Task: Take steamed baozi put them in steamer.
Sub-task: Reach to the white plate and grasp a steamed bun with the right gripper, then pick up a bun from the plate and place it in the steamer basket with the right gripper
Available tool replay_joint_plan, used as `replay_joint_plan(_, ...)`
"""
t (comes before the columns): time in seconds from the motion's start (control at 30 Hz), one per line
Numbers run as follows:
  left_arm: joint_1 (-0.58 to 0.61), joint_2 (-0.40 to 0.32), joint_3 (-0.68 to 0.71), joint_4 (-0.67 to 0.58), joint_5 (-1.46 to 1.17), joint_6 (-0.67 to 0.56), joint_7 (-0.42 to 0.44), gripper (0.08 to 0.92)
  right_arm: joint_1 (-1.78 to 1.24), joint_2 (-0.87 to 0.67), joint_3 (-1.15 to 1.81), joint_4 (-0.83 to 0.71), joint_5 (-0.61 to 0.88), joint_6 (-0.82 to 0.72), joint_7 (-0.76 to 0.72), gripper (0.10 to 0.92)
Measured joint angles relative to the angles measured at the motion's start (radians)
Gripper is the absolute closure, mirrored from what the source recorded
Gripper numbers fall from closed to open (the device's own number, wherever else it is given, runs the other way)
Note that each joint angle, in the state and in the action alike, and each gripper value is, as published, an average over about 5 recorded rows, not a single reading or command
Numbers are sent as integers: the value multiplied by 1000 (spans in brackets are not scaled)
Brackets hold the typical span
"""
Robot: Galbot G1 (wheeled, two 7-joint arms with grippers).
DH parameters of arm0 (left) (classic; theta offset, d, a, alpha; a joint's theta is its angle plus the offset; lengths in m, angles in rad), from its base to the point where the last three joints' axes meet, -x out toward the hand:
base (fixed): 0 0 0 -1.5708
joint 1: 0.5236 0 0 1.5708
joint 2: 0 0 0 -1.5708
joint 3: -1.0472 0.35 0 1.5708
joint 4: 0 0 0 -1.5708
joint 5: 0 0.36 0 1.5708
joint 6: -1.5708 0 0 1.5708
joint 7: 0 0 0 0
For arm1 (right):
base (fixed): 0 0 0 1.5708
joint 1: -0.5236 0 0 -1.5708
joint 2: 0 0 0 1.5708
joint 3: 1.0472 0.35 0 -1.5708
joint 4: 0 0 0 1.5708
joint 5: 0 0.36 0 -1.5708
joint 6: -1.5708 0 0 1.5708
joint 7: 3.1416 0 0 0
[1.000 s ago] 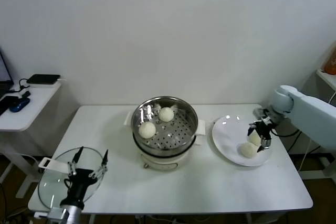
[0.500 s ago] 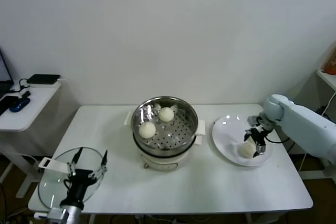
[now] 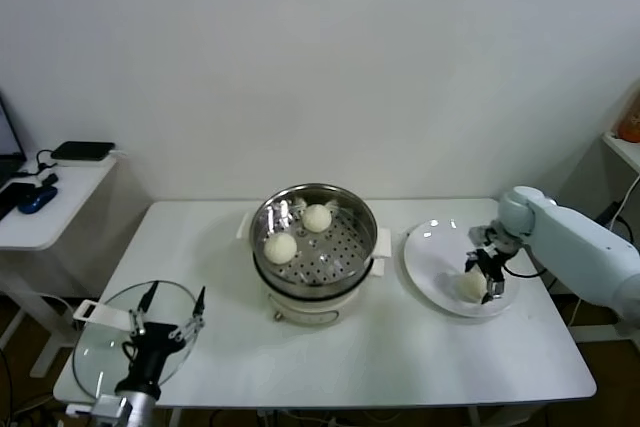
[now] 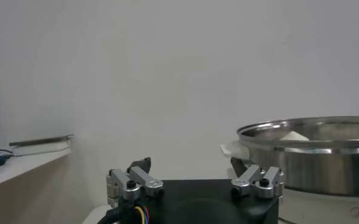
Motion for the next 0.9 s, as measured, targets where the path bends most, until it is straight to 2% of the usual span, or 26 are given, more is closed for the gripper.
replay_joint_plan(0.1, 0, 0, 0, 1, 0, 0, 0, 177, -2, 2, 6, -4, -5, 0, 1, 217)
replay_joint_plan(0.37, 0, 0, 1, 0, 1, 0, 0, 177, -6, 8, 18, -10, -13, 0, 3, 329)
replay_joint_plan(0.9, 1, -1, -3, 2, 0, -1, 0, 177, 31, -14, 1, 39, -13, 33, -7, 347)
